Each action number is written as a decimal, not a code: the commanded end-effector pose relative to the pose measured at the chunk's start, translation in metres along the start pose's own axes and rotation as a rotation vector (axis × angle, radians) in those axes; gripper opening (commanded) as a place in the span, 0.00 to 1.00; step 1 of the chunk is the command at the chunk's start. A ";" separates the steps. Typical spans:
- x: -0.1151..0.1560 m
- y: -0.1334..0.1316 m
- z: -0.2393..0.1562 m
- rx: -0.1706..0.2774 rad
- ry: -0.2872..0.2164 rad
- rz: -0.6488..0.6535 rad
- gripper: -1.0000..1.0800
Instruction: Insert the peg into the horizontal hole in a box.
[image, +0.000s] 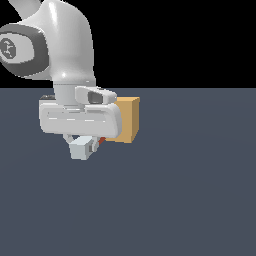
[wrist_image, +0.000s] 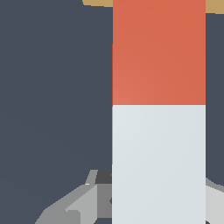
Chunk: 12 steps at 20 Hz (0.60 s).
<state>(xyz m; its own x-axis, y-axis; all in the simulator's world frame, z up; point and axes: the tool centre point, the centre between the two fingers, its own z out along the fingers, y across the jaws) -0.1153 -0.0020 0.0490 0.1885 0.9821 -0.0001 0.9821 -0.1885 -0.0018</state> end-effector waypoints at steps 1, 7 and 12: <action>0.007 0.001 -0.002 -0.002 0.000 0.026 0.00; 0.016 0.002 -0.003 -0.002 0.000 0.057 0.00; 0.017 0.002 -0.003 -0.002 0.000 0.061 0.00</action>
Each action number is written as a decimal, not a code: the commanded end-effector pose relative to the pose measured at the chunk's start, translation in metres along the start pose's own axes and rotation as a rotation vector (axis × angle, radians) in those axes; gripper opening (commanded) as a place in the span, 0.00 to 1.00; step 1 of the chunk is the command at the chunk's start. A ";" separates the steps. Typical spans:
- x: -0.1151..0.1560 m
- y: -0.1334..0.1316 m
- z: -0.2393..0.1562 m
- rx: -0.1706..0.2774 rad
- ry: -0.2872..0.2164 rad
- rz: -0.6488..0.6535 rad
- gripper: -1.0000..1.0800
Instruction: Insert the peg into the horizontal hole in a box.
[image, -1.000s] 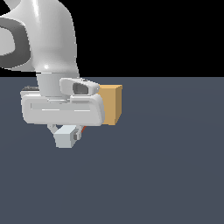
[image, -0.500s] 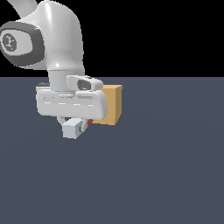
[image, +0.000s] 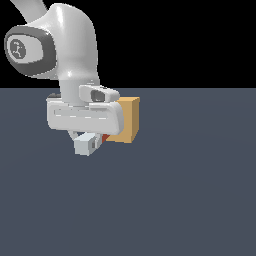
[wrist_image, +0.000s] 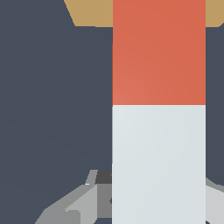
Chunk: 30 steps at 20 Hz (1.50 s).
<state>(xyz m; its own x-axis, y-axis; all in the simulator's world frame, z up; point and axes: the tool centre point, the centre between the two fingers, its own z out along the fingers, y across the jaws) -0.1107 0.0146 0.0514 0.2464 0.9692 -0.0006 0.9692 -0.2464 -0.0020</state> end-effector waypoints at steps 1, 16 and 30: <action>0.000 0.001 -0.001 -0.002 0.001 0.002 0.00; 0.014 0.002 -0.001 -0.001 0.001 0.007 0.00; 0.086 0.003 -0.002 -0.003 0.002 0.008 0.00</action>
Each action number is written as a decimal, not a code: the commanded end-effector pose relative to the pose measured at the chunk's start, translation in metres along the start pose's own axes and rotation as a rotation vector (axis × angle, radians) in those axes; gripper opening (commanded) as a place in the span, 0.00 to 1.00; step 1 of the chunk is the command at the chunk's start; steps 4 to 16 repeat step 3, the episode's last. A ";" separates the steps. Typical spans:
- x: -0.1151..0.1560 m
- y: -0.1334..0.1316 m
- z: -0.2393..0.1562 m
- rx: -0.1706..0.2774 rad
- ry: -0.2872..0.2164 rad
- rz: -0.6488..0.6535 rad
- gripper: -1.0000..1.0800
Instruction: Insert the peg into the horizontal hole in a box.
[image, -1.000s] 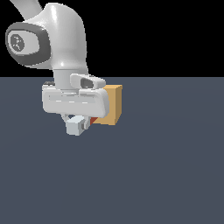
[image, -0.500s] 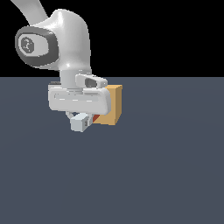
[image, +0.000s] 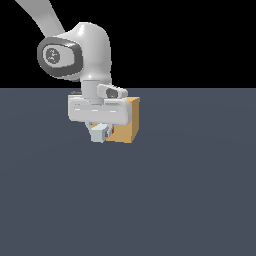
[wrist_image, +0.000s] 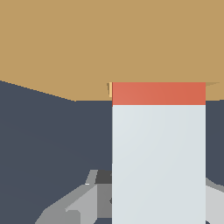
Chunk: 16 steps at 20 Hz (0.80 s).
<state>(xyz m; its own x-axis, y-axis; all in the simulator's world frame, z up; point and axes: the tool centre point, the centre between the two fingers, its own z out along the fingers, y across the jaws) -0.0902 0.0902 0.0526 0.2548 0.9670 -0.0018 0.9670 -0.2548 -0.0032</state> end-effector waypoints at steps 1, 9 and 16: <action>0.009 0.002 -0.001 -0.004 0.003 -0.001 0.00; 0.010 0.003 -0.001 -0.004 0.003 -0.001 0.00; 0.010 0.003 -0.001 -0.004 0.003 -0.001 0.00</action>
